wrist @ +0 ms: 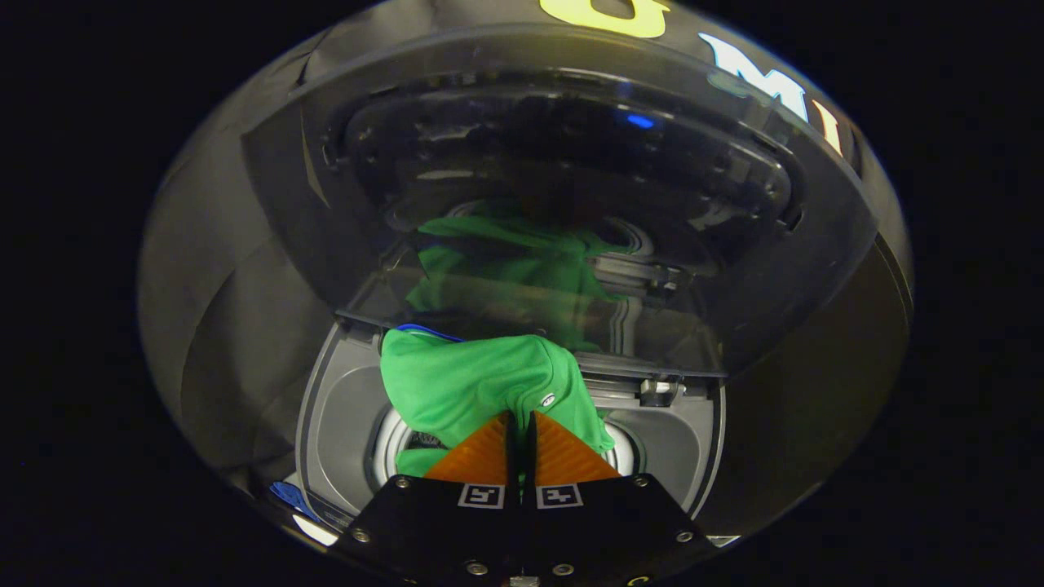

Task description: Put the clothes into the washing machine and then close the washing machine lid.

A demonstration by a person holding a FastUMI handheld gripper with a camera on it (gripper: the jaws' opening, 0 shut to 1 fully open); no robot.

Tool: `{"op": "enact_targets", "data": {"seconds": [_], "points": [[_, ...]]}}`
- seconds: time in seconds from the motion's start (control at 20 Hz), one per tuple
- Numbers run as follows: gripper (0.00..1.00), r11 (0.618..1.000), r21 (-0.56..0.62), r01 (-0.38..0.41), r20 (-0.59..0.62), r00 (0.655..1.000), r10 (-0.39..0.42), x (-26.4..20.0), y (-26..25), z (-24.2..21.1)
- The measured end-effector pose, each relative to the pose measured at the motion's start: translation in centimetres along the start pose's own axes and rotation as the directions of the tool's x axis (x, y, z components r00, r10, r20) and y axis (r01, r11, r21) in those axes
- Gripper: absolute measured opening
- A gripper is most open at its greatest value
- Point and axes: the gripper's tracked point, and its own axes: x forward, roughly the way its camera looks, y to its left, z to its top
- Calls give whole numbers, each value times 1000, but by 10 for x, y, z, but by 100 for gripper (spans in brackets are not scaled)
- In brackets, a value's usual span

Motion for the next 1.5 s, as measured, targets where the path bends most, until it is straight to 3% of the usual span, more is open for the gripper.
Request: {"op": "enact_targets", "data": {"seconds": [0.3,0.4,0.55,1.15,1.5], "points": [[0,999,-26,38,-22,999,-38,4,-4,-6],[14,998,-24,49,-60,997,-51,6,-5,-16],[97,999,-11,45,-34,998,-45,5,-2,-17],[97,996,27,87,80,993,-89,-38,-7,14],[96,987,24,161,223,961,-162,-91,-19,62]]}}
